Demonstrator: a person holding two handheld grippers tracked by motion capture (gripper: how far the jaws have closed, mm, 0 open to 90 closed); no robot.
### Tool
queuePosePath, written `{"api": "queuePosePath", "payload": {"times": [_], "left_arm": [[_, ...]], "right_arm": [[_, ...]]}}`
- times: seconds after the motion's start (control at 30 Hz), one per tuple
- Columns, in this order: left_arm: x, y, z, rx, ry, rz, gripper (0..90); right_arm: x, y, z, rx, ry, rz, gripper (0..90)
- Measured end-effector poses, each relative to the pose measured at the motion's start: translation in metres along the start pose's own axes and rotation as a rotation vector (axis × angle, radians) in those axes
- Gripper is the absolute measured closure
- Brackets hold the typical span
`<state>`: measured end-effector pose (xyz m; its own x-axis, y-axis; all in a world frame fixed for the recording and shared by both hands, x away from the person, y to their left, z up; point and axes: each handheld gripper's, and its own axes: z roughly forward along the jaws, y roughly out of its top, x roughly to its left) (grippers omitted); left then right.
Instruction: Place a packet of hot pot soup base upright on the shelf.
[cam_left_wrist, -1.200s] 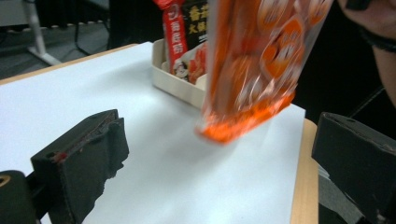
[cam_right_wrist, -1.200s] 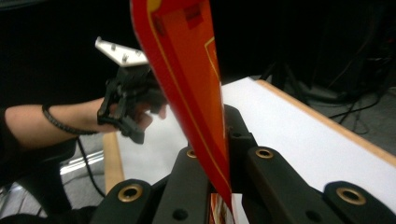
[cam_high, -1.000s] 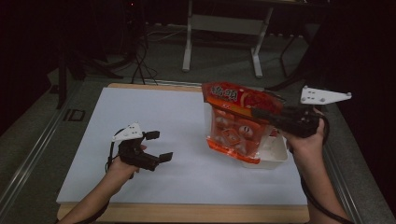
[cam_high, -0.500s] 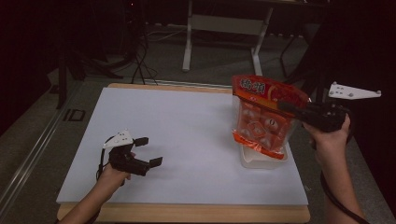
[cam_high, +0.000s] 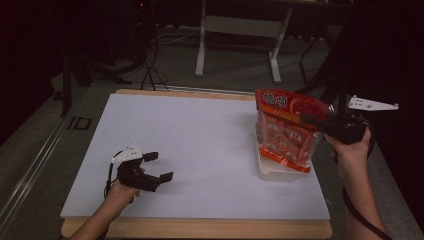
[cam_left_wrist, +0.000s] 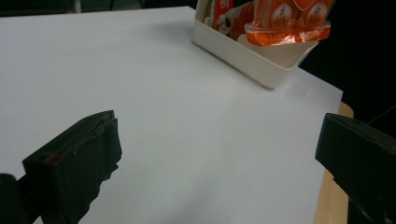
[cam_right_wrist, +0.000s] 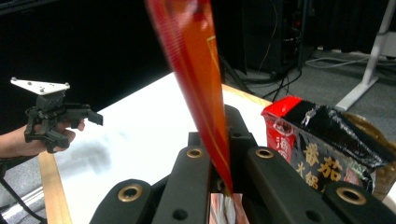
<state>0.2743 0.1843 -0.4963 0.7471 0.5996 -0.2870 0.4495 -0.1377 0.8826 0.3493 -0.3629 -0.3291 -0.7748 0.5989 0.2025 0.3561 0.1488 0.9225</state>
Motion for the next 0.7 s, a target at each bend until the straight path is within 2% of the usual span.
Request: {"api": "queuePosePath", "payload": {"times": [0.17, 0.33, 0.6, 0.7], "left_arm": [[0.000, -0.001, 0.001, 0.011, -0.001, -0.003, 0.0], [0.002, -0.003, 0.001, 0.007, 0.005, -0.007, 0.0], [0.004, -0.005, 0.002, 0.010, 0.008, -0.014, 0.0], [0.004, -0.005, 0.003, 0.009, 0.010, -0.016, 0.0]], "right_arm": [[-0.006, -0.008, 0.007, 0.006, 0.002, 0.020, 90.0], [-0.012, -0.019, 0.012, -0.019, 0.018, 0.053, 90.0], [-0.023, -0.033, 0.007, -0.060, 0.018, 0.113, 90.0], [-0.028, -0.040, 0.007, -0.043, 0.006, 0.125, 90.0]]}}
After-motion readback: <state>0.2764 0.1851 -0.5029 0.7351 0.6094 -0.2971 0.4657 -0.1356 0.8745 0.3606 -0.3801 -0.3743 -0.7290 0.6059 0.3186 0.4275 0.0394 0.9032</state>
